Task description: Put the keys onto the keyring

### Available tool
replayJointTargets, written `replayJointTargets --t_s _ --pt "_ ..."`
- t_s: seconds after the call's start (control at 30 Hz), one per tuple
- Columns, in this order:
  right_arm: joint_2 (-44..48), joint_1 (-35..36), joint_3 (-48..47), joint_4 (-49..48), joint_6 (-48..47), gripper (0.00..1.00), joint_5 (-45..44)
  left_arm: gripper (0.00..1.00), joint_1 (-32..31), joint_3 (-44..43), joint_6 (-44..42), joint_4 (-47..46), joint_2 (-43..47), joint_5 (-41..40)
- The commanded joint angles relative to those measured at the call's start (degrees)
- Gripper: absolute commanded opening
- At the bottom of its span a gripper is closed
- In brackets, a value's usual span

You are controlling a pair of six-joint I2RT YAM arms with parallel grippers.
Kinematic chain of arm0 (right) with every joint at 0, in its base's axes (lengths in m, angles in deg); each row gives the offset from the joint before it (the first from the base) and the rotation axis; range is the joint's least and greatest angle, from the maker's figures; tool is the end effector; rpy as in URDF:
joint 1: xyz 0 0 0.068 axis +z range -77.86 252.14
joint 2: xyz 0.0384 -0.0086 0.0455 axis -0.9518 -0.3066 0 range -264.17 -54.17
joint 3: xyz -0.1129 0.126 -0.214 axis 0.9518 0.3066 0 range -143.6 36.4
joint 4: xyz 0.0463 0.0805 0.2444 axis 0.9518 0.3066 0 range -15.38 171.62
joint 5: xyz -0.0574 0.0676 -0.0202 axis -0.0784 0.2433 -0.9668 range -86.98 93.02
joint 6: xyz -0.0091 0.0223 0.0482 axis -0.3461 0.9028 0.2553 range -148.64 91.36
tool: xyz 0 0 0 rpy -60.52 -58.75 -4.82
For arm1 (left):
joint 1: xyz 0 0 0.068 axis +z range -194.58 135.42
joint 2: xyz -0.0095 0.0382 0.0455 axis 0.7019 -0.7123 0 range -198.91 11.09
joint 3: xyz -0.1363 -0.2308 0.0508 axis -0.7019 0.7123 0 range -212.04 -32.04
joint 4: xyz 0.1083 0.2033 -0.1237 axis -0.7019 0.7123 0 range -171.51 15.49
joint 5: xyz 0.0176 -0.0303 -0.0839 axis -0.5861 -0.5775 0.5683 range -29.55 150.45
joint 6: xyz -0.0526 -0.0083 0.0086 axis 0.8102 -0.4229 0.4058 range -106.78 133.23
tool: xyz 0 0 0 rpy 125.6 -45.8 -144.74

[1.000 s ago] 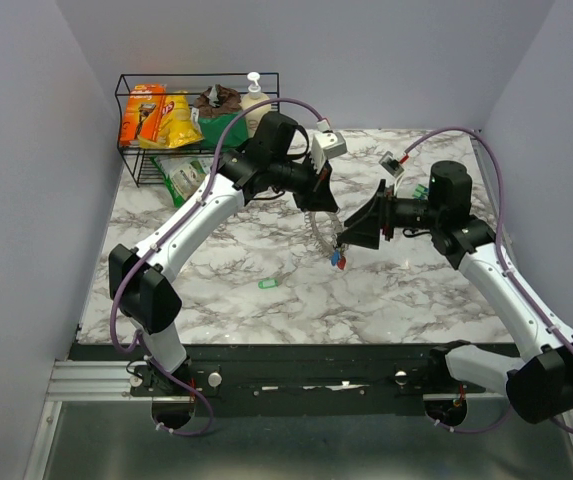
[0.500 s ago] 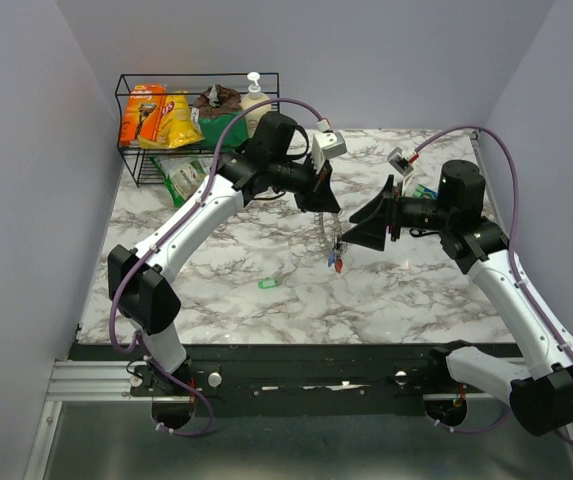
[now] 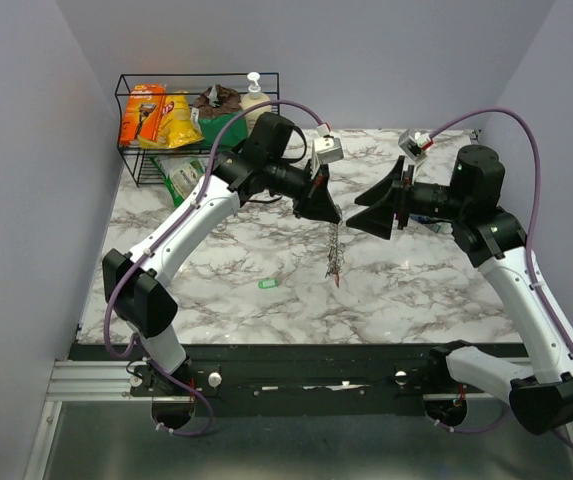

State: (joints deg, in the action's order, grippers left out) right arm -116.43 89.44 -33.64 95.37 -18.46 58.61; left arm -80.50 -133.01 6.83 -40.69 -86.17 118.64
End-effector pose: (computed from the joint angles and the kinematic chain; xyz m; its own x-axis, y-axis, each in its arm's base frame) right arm 0.2047 0.0944 0.4186 -0.3763 -0.0126 -0.9264 -0.8830 0.3075 0.3545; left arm 0.2803 -0.2404 0.3951 -0.3900 0.3549 -0.8497 0.9072 -0.0103 -0.4206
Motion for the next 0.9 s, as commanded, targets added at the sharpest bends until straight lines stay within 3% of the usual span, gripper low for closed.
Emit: replayJointTargets --t_s 0.0,0.3,0.47,0.7,0.87 --pt "0.2 0.2 -3.6 4.0 -3.6 0.83 -0.6 0.00 -0.1 -3.4 -1.1 1.3 3.2 9.1" --pt "0.2 0.2 -3.1 0.5 -0.3 0.79 7.0 0.00 -0.1 -2.3 4.5 -5.7 4.9 12.8" --pt "0.7 0.2 -1.6 -3.1 2.7 0.68 10.8 0.00 -0.1 -0.4 10.2 -12.8 5.8 14.3" --pt "1.2 0.2 1.1 -4.4 4.1 0.55 11.2 0.00 0.0 3.1 17.0 -21.9 7.3 14.2" --pt "1.3 0.2 2.1 -4.9 4.3 0.54 10.3 0.00 -0.1 3.5 18.3 -23.8 7.3 14.2"
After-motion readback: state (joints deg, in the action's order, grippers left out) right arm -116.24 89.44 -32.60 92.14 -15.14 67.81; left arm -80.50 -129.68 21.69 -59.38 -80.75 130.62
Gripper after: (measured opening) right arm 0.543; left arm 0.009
